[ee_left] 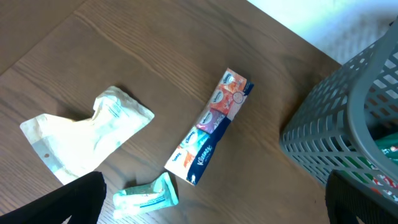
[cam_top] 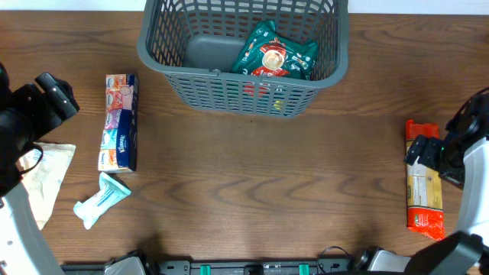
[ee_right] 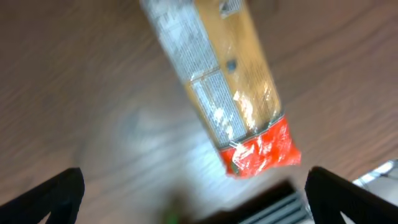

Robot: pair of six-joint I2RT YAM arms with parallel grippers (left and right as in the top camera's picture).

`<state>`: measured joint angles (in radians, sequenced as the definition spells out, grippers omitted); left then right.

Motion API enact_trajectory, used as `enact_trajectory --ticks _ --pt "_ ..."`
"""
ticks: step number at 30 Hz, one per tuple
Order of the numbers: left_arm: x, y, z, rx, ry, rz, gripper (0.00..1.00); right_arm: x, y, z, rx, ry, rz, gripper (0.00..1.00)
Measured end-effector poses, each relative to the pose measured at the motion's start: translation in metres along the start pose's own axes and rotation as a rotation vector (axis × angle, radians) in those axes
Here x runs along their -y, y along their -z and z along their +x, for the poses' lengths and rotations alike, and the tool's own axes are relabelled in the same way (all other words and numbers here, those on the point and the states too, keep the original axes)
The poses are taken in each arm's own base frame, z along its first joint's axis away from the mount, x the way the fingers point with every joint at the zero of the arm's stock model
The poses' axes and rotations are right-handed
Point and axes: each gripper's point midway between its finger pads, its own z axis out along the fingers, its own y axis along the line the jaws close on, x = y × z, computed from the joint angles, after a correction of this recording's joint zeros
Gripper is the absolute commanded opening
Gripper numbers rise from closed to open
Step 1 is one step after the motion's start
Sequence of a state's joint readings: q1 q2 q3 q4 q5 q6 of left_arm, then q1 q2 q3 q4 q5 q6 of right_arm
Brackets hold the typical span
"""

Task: Pack container
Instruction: 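Lower the right gripper onto the orange-ended pasta bag and grasp it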

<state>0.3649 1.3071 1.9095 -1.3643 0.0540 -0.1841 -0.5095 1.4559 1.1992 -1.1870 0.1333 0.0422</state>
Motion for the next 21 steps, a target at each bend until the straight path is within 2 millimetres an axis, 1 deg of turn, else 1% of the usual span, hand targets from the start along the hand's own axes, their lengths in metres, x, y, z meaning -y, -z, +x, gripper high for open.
enact_trajectory --ticks 2,5,9,12,16,21 --pt "0.0 0.0 0.0 0.0 -0.001 0.0 0.99 0.001 -0.009 -0.011 0.014 0.033 0.007 0.99" --pt "0.0 0.0 0.0 -0.001 -0.002 0.002 0.99 0.003 -0.025 -0.02 0.001 0.085 0.019 0.99" --pt "0.001 0.0 0.0 -0.002 -0.011 0.003 0.99 0.002 -0.052 -0.026 -0.051 0.137 0.025 0.99" --pt "0.0 0.0 0.001 -0.002 -0.024 0.003 0.99 0.005 -0.076 -0.028 -0.101 0.158 0.047 0.99" --pt "0.0 0.0 0.0 -0.002 -0.032 0.002 0.99 0.006 -0.1 -0.032 -0.134 0.175 0.068 0.99" --pt "0.0 0.0 0.0 -0.001 -0.035 -0.001 0.99 0.006 -0.118 -0.045 -0.108 0.181 0.081 0.99"
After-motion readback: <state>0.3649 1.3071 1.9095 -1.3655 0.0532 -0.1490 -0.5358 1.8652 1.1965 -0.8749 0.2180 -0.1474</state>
